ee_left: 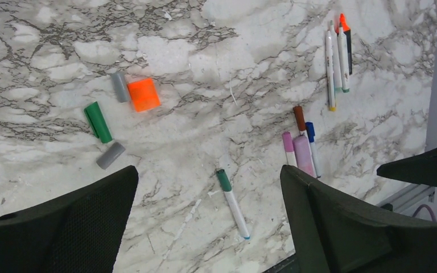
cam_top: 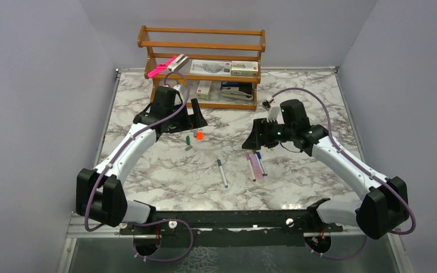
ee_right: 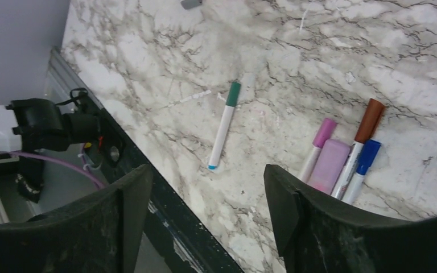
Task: Open the pen caps
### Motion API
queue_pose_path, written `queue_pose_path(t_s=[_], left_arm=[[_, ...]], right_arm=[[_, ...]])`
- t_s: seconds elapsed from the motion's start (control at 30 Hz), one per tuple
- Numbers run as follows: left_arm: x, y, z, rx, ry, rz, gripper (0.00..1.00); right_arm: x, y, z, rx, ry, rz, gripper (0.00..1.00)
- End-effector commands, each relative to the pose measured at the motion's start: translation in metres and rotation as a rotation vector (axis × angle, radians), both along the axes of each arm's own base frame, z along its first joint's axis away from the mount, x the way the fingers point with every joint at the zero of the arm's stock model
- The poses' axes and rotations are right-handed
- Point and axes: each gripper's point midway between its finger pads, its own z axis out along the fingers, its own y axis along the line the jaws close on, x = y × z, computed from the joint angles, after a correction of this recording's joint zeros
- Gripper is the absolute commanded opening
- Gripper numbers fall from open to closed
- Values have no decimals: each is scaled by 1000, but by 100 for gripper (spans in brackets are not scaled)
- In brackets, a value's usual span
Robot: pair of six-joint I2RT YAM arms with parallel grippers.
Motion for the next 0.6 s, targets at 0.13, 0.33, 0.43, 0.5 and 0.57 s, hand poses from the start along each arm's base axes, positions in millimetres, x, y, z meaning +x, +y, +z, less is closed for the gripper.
queue_pose_path(t_s=[0.13,0.33,0.43,0.5,0.57], left_arm=[[-45,-10,18,-76,12,-56,99],[-76,-7,24,-98,1,-74,99],[-90,-3,36,-109,-27,-76,99],[-99,1,43,-118,-49,-76,99],[-108,2,46,-135,-62,-83,99]], right_arm=[[-37,8,50,154,-44,104,83],[-63,3,53,216,-38,123,84],[-70,2,55,234,-28,128,84],[-72,2,55,236,-18,131,84],[-74,3,54,238,-4,137,84]])
